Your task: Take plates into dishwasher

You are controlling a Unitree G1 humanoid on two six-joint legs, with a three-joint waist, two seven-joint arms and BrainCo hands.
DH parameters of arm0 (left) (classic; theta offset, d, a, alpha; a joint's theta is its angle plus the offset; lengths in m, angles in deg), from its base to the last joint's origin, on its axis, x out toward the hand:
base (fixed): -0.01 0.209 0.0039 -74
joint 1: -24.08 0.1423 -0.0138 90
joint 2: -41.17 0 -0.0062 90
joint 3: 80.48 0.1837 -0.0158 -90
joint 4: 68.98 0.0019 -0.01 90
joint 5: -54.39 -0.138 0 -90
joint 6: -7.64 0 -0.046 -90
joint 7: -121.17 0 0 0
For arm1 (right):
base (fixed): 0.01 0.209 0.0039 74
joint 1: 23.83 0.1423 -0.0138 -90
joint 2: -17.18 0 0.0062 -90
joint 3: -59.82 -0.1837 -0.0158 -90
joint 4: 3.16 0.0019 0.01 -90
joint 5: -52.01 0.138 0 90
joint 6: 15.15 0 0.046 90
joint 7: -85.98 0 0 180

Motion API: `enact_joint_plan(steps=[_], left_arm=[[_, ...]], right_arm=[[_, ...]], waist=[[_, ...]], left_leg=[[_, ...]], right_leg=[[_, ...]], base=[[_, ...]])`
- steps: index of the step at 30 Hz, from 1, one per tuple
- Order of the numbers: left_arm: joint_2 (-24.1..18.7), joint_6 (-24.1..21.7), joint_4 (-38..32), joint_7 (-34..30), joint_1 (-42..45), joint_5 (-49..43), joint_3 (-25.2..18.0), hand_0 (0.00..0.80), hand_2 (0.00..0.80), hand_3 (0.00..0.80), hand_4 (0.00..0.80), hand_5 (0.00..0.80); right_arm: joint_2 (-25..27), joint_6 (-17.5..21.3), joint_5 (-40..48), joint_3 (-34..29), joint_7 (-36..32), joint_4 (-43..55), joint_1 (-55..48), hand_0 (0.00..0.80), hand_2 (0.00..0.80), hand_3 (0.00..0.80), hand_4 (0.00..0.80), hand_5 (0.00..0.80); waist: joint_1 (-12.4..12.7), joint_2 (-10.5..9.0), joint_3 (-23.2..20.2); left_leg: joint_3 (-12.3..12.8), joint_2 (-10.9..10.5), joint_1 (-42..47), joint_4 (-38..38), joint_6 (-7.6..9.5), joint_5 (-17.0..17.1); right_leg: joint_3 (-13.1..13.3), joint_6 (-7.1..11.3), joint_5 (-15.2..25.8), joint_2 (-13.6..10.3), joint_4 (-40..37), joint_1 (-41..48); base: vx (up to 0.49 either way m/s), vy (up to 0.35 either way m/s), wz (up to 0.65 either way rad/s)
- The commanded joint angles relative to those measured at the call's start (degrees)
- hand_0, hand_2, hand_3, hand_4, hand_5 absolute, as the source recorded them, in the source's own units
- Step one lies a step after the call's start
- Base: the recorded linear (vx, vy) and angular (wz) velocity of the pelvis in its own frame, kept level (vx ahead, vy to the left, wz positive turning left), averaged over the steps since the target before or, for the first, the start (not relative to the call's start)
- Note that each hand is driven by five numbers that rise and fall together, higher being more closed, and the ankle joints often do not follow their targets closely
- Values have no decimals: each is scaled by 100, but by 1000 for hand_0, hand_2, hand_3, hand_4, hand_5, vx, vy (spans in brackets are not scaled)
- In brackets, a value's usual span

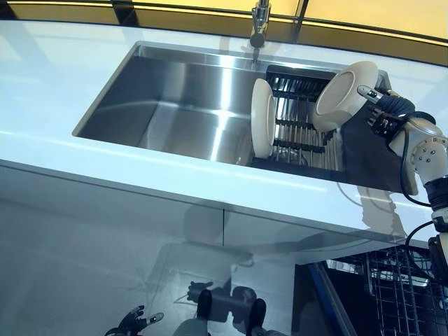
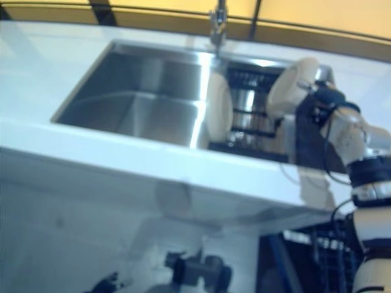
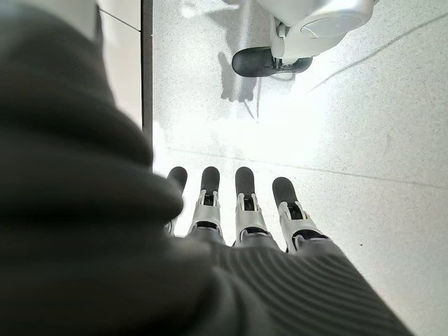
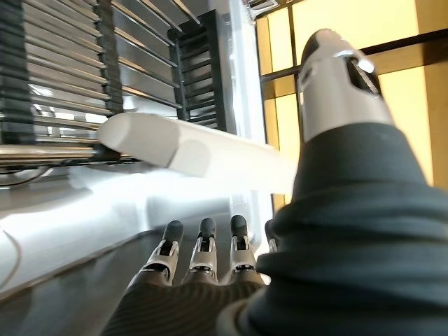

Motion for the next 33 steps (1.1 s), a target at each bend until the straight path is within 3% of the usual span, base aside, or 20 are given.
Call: enact_joint_plan(steps=[1,13,33], left_arm=[[-133,-149,40,-38,28,154,316,0,0,0,0,0],[-127,-98,-68,-46,57,227,335,0,0,0,0,0],[-100,-144,24,-34,155,366,310,0,0,0,0,0]], right_arm=[[213,284,209,-106,-149,-49,252,0,0,0,0,0],[183,417,24,-7,-308,-8,387,0,0,0,0,0],[123,335,-678,323,160,216,840,0,0,0,0,0]], waist=[[56,6,-45],[108,19,13],[243,-19,58]], left_leg=[[91,-159,-51,-20,167,-463],[29,-169,-73,-20,165,-439],[-81,-182,-96,-20,162,-402]], right_leg=[[-129,196,-378,-98,-4,108],[-187,186,-375,-106,-4,109],[-309,178,-389,-106,-4,145]], base=[[0,0,0],[0,0,0],[4,5,2]])
